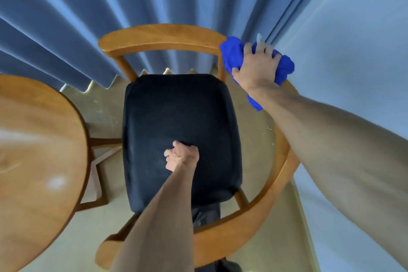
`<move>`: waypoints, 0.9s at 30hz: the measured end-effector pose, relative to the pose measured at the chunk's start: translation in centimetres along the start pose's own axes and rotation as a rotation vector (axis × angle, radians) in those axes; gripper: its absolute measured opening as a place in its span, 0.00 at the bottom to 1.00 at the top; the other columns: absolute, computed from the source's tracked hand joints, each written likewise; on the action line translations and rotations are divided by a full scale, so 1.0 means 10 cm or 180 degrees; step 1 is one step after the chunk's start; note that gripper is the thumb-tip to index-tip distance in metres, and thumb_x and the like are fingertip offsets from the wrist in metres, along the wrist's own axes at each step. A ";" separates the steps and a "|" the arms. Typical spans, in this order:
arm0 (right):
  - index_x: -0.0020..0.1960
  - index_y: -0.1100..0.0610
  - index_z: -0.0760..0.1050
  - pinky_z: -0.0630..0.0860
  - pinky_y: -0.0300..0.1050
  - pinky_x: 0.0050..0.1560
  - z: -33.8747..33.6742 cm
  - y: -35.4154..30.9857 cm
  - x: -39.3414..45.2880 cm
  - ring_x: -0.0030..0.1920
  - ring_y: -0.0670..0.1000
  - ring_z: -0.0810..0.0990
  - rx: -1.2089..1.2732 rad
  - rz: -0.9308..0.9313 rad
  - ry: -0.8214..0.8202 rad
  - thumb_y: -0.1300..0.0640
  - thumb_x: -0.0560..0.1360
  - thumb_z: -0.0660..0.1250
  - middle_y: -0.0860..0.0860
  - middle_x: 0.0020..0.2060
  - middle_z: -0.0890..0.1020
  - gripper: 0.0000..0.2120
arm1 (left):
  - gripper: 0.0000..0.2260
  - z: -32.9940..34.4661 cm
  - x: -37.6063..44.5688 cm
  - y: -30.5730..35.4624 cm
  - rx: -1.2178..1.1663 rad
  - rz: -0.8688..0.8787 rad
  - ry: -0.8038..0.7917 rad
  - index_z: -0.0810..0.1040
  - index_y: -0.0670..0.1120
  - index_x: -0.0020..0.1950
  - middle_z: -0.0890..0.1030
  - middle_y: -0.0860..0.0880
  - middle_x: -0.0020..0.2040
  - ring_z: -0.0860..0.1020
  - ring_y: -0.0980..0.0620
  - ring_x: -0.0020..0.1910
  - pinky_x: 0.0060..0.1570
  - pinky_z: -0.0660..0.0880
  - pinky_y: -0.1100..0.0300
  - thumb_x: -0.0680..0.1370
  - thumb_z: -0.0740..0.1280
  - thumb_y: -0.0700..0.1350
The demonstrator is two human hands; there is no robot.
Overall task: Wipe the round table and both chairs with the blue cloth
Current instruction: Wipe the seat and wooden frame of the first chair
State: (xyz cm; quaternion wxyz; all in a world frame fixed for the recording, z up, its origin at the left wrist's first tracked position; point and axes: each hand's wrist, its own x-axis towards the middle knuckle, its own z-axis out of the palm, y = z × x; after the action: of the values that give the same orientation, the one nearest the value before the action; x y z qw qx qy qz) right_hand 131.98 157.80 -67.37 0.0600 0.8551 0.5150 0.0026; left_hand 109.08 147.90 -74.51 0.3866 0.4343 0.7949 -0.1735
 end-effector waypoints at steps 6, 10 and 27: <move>0.73 0.55 0.64 0.66 0.63 0.62 -0.09 0.45 -0.70 0.65 0.64 0.67 -0.0484 0.0234 -0.0014 0.50 0.69 0.73 0.61 0.66 0.68 0.35 | 0.17 0.15 -0.49 -0.47 0.0176 0.0473 0.0125 0.70 0.47 0.65 0.75 0.41 0.60 0.77 0.42 0.54 0.56 0.75 0.48 0.78 0.60 0.51; 0.72 0.55 0.63 0.66 0.64 0.62 -0.12 0.54 -1.12 0.68 0.65 0.66 -0.0326 0.0461 0.0186 0.50 0.70 0.72 0.62 0.67 0.67 0.35 | 0.14 0.22 -0.65 -0.79 0.0198 0.0637 0.0157 0.70 0.46 0.62 0.76 0.43 0.58 0.76 0.43 0.47 0.51 0.75 0.50 0.78 0.59 0.48; 0.69 0.53 0.66 0.75 0.51 0.55 0.27 0.10 -3.51 0.55 0.59 0.79 0.3110 0.3376 -0.0051 0.44 0.74 0.61 0.54 0.58 0.78 0.25 | 0.09 0.27 -1.07 -1.58 0.0392 0.1971 0.0373 0.75 0.44 0.55 0.79 0.45 0.50 0.74 0.44 0.45 0.44 0.72 0.53 0.78 0.59 0.43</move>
State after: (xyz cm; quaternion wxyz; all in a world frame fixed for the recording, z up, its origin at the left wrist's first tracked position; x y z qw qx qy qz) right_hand 116.58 126.10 -67.90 -0.3348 0.9192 -0.0277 -0.2056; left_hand 100.82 131.40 -69.00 0.3475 0.6873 0.6340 -0.0700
